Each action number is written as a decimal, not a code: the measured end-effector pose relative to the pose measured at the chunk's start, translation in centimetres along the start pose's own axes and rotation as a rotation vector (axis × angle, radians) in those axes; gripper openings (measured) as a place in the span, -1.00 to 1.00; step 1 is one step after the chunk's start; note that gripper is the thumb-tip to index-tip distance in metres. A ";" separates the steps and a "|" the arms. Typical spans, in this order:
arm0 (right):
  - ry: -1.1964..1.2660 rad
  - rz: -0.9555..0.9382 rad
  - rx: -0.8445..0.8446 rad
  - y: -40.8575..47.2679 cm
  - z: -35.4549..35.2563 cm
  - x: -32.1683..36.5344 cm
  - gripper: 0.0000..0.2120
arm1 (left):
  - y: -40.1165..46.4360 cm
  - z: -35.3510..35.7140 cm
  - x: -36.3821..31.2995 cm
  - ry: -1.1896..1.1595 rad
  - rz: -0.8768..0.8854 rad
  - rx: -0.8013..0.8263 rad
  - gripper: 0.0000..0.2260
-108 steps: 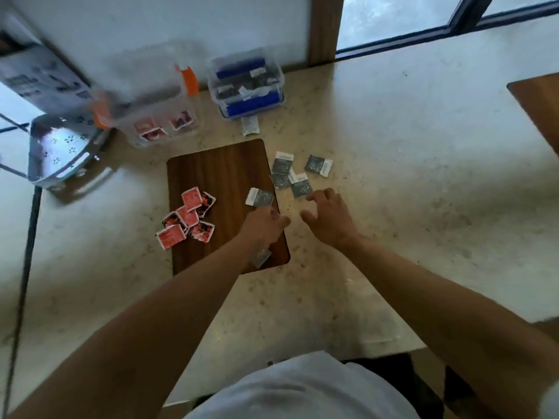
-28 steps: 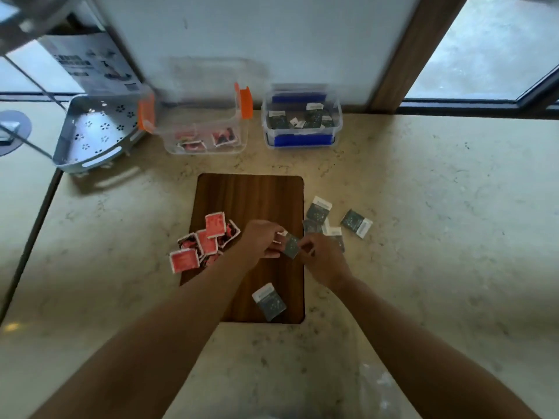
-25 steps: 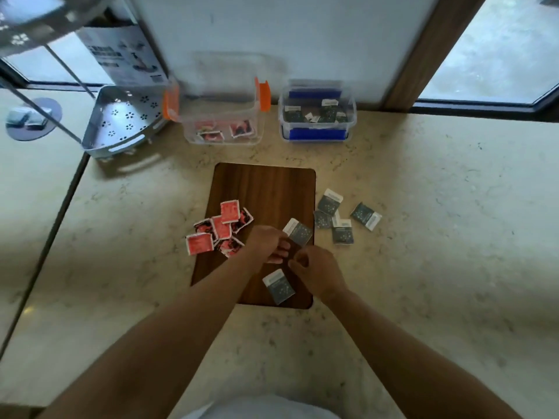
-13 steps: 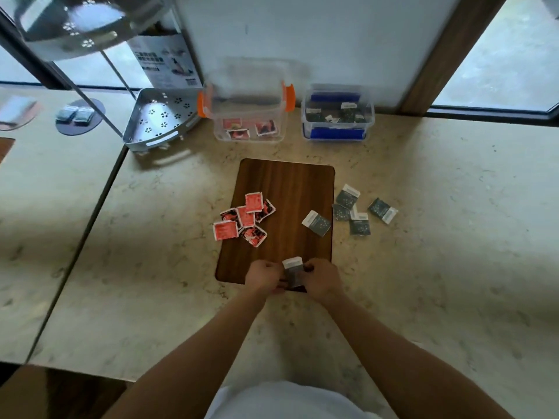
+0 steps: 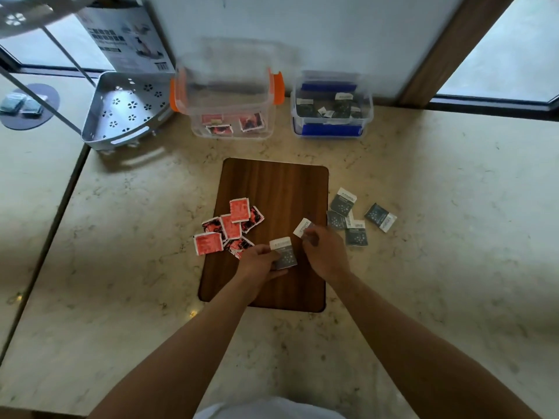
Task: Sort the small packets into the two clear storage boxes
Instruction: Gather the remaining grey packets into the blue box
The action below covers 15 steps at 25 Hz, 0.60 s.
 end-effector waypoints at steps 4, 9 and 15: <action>-0.226 -0.087 0.003 1.4 0.4 0.3 -0.56 | 0.4 -0.2 -0.1 0.004 -0.004 0.013 -0.82; -0.176 0.040 0.000 2.1 0.3 0.2 -0.53 | 0.5 0.0 -0.1 -0.108 -0.042 0.001 -0.81; 0.092 0.124 -0.017 0.8 -1.4 -1.5 -0.83 | 0.6 1.0 -0.4 -0.074 -0.050 0.022 -0.87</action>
Point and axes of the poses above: each hand's wrist, its own y-axis towards the middle knuckle, its own z-axis out of the palm, x = y × z, the point moved 2 cm from there along y, towards the middle knuckle, and after that the axes turned 2 degrees about -x, right-handed, at the moved point
